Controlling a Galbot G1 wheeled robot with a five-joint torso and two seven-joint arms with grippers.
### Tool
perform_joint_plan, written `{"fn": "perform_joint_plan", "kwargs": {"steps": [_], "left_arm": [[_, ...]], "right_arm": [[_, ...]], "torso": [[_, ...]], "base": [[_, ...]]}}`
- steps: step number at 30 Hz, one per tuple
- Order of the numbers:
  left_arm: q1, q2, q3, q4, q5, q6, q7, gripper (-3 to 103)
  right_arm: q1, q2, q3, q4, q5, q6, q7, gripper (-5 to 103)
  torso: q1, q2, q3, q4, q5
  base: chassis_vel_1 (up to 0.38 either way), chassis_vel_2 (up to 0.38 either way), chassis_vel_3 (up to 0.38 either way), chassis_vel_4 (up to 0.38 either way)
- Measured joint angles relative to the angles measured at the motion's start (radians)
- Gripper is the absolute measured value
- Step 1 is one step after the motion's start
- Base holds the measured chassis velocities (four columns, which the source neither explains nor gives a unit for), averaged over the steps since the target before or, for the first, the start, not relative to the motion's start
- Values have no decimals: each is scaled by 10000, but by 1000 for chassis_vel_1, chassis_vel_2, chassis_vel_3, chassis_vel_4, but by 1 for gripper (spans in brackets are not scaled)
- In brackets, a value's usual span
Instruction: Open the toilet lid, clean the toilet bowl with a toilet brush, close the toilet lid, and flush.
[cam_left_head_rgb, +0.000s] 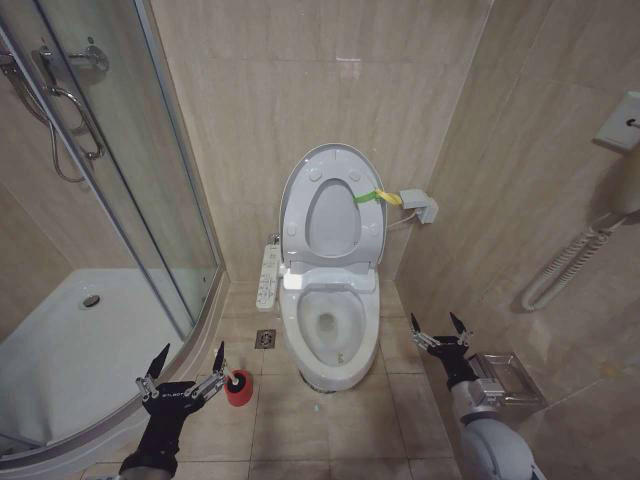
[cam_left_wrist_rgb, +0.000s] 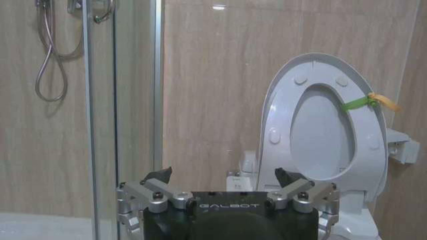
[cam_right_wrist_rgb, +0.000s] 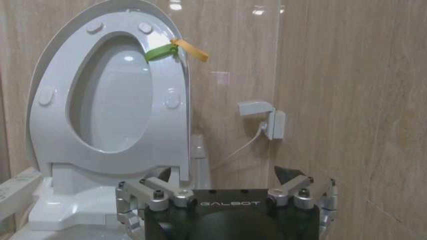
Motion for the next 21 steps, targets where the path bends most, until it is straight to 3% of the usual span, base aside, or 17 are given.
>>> {"fn": "perform_joint_plan", "kwargs": {"steps": [21], "left_arm": [[0,0,0,0,0,0,0,100]], "right_arm": [[0,0,0,-2,0,0,0,100]], "torso": [[0,0,0,0,0]], "base": [[0,0,0,0]]}}
